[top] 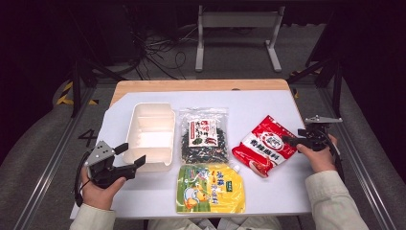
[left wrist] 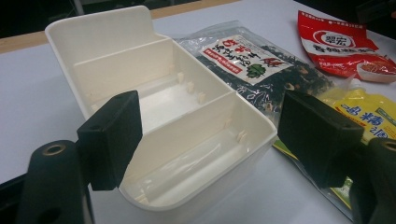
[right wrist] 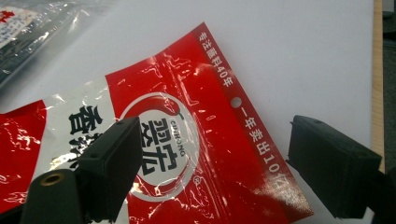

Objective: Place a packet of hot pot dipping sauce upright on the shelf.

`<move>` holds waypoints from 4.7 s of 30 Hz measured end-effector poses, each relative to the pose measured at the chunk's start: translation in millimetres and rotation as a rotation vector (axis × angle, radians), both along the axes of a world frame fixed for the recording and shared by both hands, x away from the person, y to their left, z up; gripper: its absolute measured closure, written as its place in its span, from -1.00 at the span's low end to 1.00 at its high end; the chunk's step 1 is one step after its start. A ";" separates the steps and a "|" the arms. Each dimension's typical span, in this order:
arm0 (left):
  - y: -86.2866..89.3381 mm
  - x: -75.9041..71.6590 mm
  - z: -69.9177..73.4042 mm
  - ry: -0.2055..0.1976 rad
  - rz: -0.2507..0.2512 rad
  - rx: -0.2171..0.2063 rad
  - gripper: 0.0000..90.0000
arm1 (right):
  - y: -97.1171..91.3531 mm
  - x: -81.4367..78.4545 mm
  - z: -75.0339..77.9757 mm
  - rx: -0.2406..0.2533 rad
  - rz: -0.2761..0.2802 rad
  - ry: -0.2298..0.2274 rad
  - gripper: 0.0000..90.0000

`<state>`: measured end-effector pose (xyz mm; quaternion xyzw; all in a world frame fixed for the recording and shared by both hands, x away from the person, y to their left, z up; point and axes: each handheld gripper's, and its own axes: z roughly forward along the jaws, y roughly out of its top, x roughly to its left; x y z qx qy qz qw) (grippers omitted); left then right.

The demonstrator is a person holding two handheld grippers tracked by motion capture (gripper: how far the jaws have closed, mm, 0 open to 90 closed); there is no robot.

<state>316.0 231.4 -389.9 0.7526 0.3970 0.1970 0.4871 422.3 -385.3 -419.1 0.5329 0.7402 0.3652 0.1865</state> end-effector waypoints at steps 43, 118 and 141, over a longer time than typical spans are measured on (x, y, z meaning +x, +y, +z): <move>-6.9 3.9 -6.4 0.035 -0.017 0.023 -0.52 | 14.7 2.8 -26.4 -0.167 0.050 0.086 -0.67; -66.2 25.8 44.8 -0.018 -0.212 -0.045 -0.40 | 54.0 -79.2 117.2 -0.098 0.332 -0.293 0.95; -91.3 25.9 31.7 0.020 -0.363 -0.063 -0.47 | 118.0 -98.2 143.9 -0.109 0.562 -0.361 0.95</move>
